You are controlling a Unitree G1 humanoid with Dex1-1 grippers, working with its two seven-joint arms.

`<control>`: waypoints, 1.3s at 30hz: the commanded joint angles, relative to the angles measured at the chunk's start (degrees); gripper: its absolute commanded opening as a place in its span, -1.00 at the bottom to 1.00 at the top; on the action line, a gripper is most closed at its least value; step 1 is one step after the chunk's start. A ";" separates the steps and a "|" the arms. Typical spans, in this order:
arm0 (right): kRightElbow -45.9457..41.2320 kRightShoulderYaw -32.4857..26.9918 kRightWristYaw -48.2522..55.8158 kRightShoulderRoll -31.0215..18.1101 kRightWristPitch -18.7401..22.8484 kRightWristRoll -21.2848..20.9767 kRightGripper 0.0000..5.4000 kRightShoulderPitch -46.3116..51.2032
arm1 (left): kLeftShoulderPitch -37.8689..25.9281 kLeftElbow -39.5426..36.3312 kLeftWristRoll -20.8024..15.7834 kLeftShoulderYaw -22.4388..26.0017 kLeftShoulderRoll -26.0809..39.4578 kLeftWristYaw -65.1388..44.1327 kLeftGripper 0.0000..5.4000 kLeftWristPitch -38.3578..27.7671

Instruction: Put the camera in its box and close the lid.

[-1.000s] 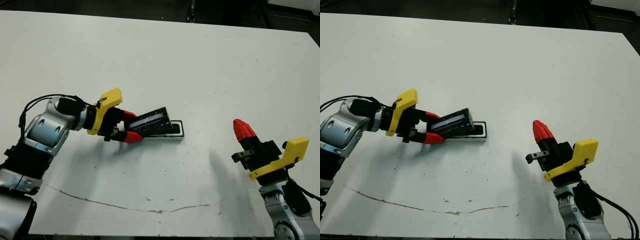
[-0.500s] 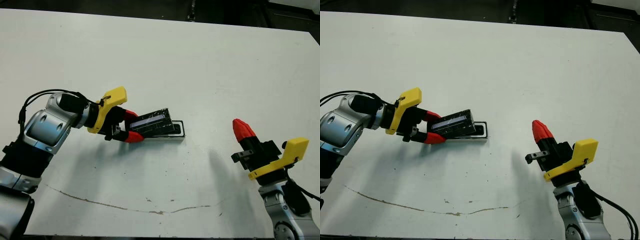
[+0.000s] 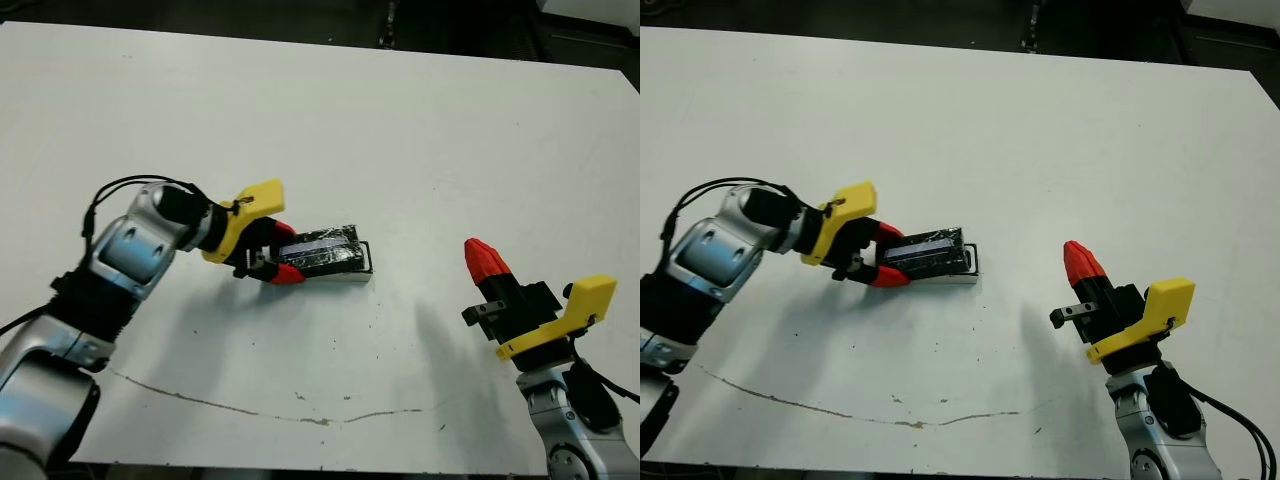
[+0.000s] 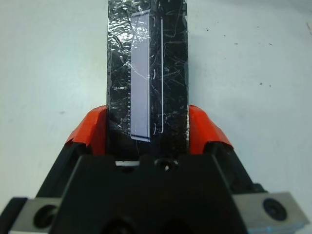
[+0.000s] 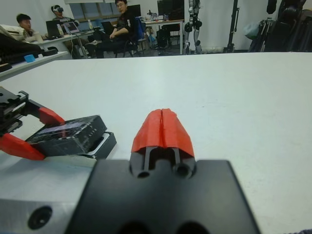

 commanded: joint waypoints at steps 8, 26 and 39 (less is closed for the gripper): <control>-0.12 -0.22 -0.56 -0.18 0.42 -0.05 -1.00 0.81 | -0.96 8.06 0.80 -3.88 -8.48 -1.72 0.17 -4.87; -0.76 0.15 -1.46 -0.30 1.12 -0.04 -1.00 0.97 | -2.77 8.52 6.67 -5.91 -11.18 -0.17 0.39 -10.74; -1.05 0.18 -1.56 -0.38 1.93 0.15 -1.00 0.96 | -1.54 10.16 6.02 -1.69 -7.95 -1.17 1.00 -12.85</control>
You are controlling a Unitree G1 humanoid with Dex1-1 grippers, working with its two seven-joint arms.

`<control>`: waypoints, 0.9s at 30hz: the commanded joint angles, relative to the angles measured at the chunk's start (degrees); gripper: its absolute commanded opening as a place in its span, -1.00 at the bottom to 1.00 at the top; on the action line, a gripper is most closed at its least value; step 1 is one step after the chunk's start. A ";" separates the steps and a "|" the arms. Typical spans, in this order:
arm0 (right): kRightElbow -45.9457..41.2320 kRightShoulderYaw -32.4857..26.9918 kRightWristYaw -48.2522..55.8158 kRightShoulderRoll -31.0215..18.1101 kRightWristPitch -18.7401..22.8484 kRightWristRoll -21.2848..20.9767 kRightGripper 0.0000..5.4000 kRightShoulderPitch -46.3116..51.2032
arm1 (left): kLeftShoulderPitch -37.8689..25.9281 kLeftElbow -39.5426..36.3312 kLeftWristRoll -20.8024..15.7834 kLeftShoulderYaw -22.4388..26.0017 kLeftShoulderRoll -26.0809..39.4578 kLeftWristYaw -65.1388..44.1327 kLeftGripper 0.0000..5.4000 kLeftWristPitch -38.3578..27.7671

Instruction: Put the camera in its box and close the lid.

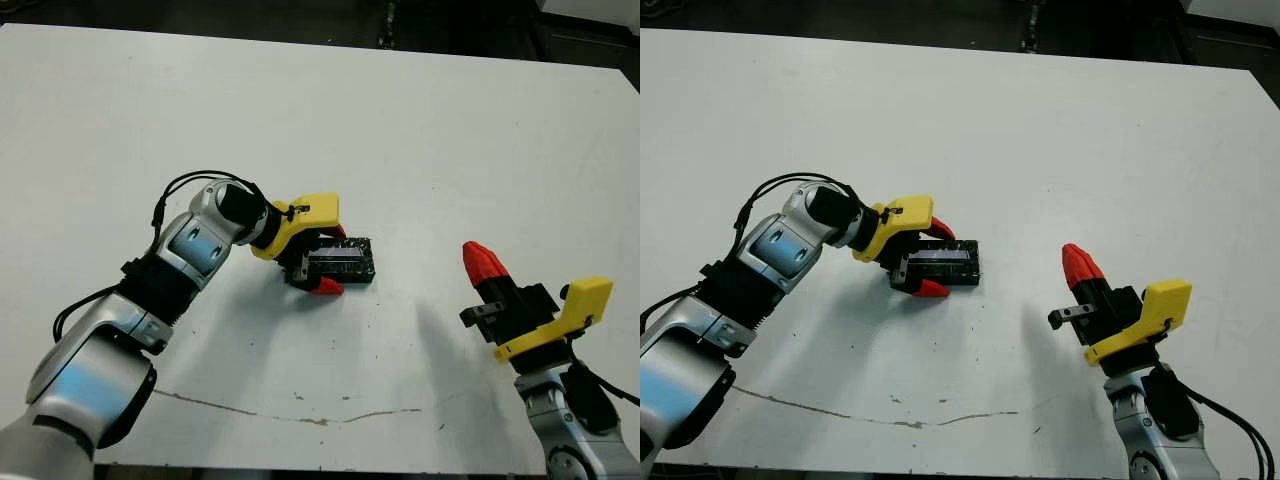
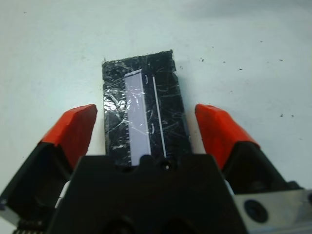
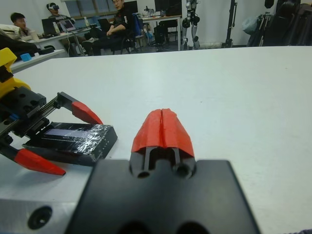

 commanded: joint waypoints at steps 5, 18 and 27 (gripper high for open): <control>-0.56 -0.34 -0.38 -0.41 1.00 0.40 -1.00 0.54 | 4.56 -1.93 -1.02 1.13 2.40 -0.70 1.00 -0.17; -0.47 -0.36 -0.08 -0.70 0.39 -0.14 -1.00 0.24 | 8.48 -6.64 -6.12 7.29 8.71 -1.39 1.00 3.70; 0.11 -0.57 0.92 -0.62 0.29 1.07 -1.00 0.00 | 12.32 -10.04 -8.74 13.44 15.45 0.31 1.00 7.96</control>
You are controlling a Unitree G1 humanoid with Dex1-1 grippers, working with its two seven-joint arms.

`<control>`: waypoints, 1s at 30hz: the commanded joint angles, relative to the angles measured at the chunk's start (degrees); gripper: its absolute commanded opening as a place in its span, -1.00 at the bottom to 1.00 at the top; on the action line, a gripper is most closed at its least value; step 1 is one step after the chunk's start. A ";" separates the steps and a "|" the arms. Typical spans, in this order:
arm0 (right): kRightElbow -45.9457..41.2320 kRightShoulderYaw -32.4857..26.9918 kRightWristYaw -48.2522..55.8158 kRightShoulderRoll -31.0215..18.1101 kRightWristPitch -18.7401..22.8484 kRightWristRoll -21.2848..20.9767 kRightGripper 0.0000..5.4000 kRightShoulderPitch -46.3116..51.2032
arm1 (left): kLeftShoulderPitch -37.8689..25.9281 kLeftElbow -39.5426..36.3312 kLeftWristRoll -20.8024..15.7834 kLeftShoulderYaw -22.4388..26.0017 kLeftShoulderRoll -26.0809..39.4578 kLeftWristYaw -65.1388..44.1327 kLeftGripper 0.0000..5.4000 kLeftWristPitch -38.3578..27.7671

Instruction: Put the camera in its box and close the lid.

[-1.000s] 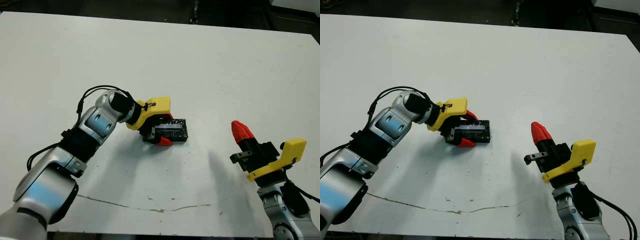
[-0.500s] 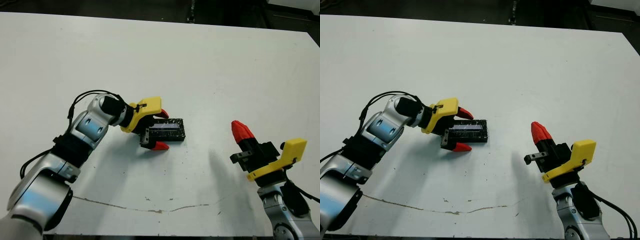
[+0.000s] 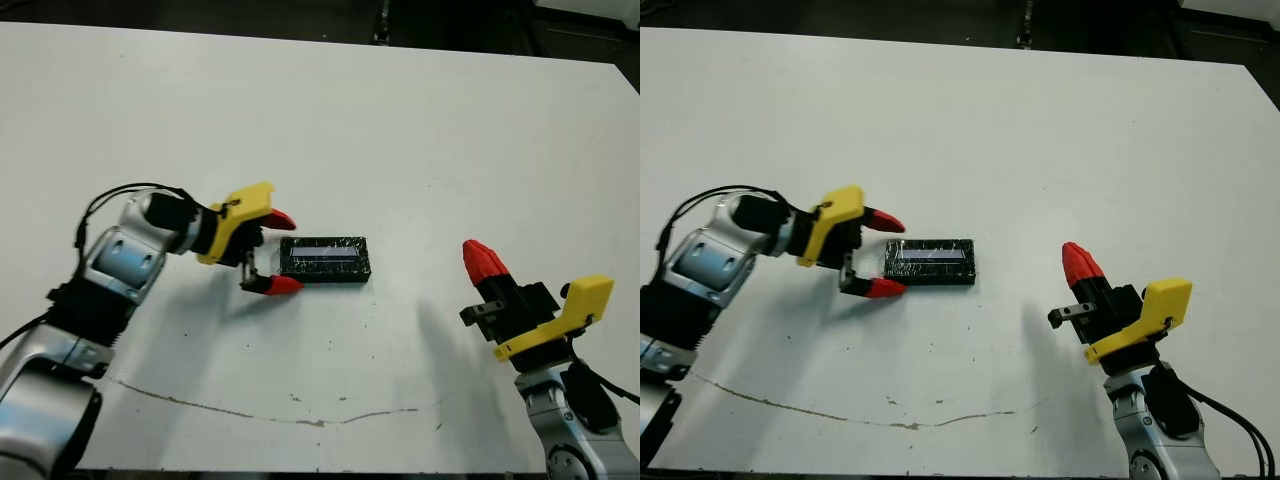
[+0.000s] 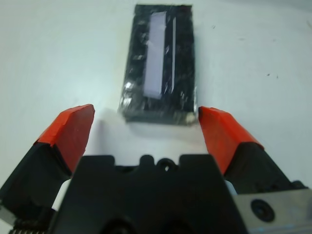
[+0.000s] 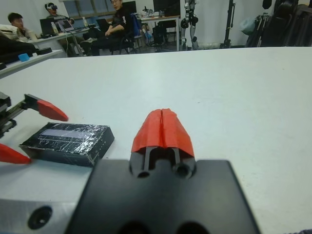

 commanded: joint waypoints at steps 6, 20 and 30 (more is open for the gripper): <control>-0.21 -0.54 0.84 -0.83 0.19 0.98 -1.00 0.51 | 3.25 -0.48 -2.53 5.20 6.69 -0.14 1.00 2.09; -0.59 -0.20 -0.27 -0.31 0.93 0.74 -1.00 0.65 | 7.45 -14.18 -19.24 22.59 -1.87 17.00 0.86 11.90; -0.39 -0.22 -1.03 -0.53 0.89 0.20 -1.00 0.65 | 15.53 -30.14 -25.50 18.50 -21.36 39.96 0.28 13.04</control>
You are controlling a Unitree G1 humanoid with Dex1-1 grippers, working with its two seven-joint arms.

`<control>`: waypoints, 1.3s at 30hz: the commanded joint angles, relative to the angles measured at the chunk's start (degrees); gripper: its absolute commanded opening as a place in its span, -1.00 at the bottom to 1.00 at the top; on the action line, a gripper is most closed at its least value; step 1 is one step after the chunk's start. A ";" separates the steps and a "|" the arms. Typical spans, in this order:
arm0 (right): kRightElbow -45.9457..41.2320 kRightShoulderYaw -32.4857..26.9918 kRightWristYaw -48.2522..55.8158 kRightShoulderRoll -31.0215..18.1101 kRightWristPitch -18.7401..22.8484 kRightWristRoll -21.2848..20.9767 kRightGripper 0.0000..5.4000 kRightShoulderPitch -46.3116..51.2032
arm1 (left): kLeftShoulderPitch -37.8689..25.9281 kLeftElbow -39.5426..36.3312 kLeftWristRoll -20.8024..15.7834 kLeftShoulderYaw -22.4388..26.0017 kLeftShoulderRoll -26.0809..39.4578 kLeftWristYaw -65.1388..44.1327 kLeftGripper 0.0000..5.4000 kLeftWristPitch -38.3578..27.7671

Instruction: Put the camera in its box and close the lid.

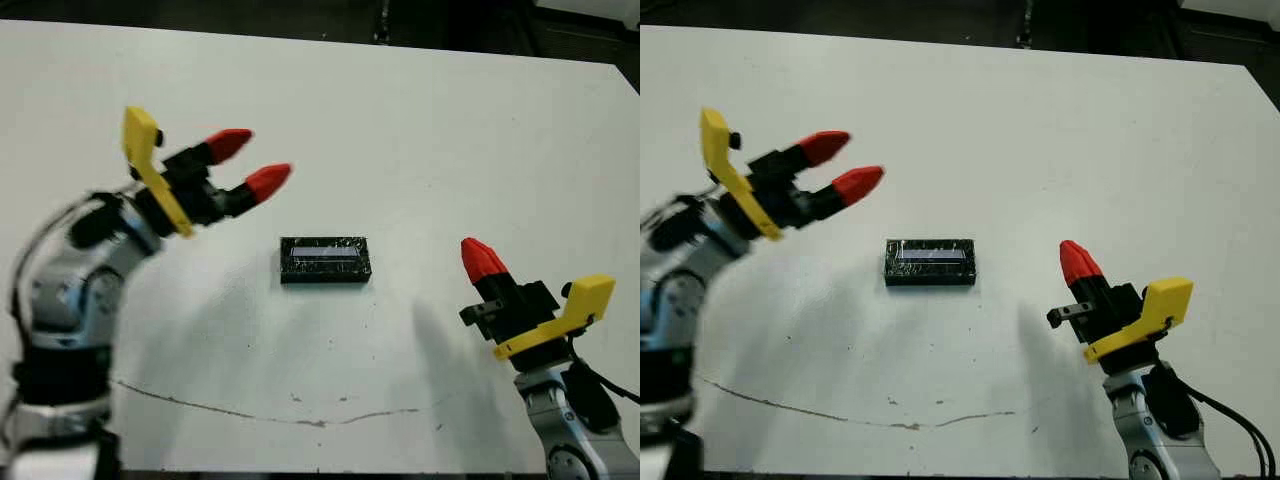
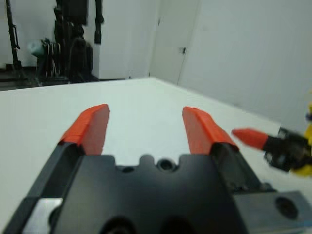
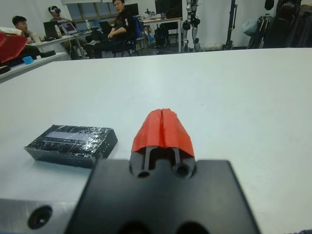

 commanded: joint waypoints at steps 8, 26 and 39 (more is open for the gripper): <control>0.70 -0.13 -0.98 0.00 0.55 -0.58 -1.00 0.62 | 3.95 -1.68 2.39 -8.82 -7.72 15.34 -0.16 7.56; 0.75 0.24 -1.10 0.12 0.34 -0.94 -1.00 0.78 | 7.78 4.17 6.36 -13.73 -10.28 25.08 -1.00 17.56; 0.31 0.64 -1.66 0.04 1.13 -0.66 -1.00 0.57 | 13.17 3.88 8.41 -15.75 -9.03 25.87 -1.00 20.34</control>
